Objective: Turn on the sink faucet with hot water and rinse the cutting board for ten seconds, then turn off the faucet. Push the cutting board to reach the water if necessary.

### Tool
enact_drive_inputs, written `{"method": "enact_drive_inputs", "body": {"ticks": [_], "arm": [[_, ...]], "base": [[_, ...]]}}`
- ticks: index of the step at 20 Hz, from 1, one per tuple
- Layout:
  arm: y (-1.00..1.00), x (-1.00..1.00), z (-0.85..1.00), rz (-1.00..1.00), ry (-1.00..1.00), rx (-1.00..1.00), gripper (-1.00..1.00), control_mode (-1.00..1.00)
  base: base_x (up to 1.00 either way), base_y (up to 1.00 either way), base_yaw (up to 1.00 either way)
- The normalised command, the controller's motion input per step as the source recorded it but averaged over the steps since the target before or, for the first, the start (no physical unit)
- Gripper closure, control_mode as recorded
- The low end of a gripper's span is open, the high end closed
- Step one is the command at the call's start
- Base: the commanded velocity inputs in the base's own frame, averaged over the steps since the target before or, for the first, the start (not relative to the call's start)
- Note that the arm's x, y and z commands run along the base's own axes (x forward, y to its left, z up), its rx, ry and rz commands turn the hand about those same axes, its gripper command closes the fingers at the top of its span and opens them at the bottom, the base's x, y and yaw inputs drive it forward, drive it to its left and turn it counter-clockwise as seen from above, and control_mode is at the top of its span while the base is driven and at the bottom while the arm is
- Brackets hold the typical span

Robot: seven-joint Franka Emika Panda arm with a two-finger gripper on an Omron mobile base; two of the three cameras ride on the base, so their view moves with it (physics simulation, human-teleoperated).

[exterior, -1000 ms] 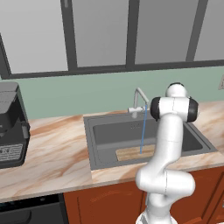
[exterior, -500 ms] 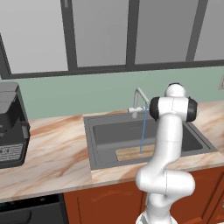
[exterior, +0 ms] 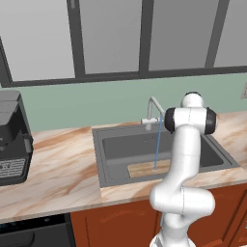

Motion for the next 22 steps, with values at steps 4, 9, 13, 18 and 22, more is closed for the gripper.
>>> {"method": "enact_drive_inputs", "body": {"ticks": [4,9,13,18,22], "arm": [[0.00,0.15,-0.05,0.00,0.00,0.00,1.00,-1.00],[0.00,0.17,-0.01,0.00,0.00,0.00,1.00,-1.00],[0.00,0.06,0.00,0.00,0.00,0.00,1.00,-1.00],[0.00,0.00,0.00,0.00,0.00,0.00,1.00,-1.00],[0.00,0.00,0.00,0.00,0.00,0.00,1.00,-1.00]], "base": [[0.00,0.00,0.00],[0.00,0.00,0.00],[0.00,0.00,0.00],[0.00,0.00,0.00],[0.00,0.00,0.00]]}}
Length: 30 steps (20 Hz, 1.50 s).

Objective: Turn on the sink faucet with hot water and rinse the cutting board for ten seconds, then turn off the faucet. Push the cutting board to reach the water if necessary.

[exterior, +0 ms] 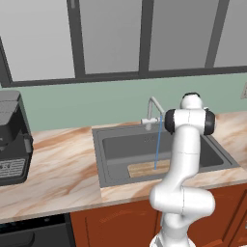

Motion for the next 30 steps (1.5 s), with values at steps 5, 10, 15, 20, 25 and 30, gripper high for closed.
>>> {"method": "enact_drive_inputs", "body": {"ticks": [5,10,15,20,25,30], "arm": [[0.00,0.00,0.00,0.00,0.00,0.00,1.00,-1.00],[0.00,0.00,0.00,0.00,0.00,0.00,1.00,-1.00],[0.00,0.00,0.00,0.00,0.00,0.00,1.00,-1.00],[0.00,0.00,0.00,0.00,0.00,0.00,1.00,-1.00],[0.00,0.00,0.00,0.00,0.00,0.00,1.00,-1.00],[0.00,0.00,0.00,0.00,0.00,0.00,1.00,-1.00]], "base": [[0.00,0.00,0.00],[0.00,0.00,0.00],[0.00,0.00,0.00],[0.00,0.00,0.00],[0.00,0.00,0.00],[0.00,0.00,0.00]]}}
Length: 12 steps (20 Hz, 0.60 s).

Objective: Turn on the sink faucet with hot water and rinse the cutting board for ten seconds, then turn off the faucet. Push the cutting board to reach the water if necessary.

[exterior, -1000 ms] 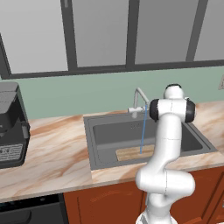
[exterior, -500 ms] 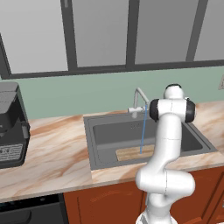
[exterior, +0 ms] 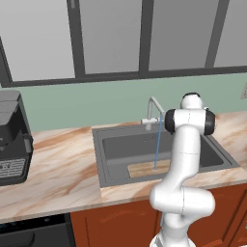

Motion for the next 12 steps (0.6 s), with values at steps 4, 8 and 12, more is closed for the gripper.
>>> {"method": "enact_drive_inputs", "body": {"ticks": [4,8,12], "arm": [[0.00,0.00,0.00,0.00,0.00,0.00,1.00,-1.00],[0.00,0.00,0.00,0.00,0.00,0.00,1.00,-1.00],[0.00,0.00,0.00,0.00,0.00,0.00,1.00,-1.00]], "base": [[0.00,0.00,0.00],[0.00,0.00,0.00],[0.00,0.00,0.00]]}}
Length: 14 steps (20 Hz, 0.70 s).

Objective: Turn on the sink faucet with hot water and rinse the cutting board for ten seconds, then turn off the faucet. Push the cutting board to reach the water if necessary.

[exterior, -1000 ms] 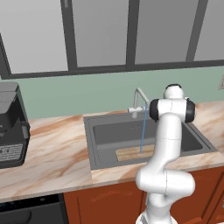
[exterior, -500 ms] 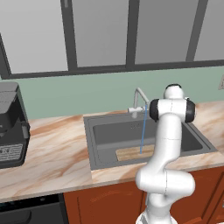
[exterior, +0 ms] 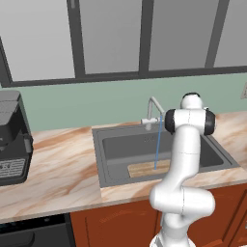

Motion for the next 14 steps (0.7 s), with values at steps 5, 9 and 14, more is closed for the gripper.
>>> {"method": "enact_drive_inputs", "body": {"ticks": [5,9,14], "arm": [[0.00,0.00,0.00,0.00,0.00,0.00,1.00,-1.00],[0.00,0.00,0.00,0.00,0.00,0.00,1.00,-1.00],[0.00,0.00,0.00,0.00,0.00,0.00,1.00,-1.00]], "base": [[0.00,0.00,0.00],[0.00,0.00,0.00],[0.00,0.00,0.00]]}}
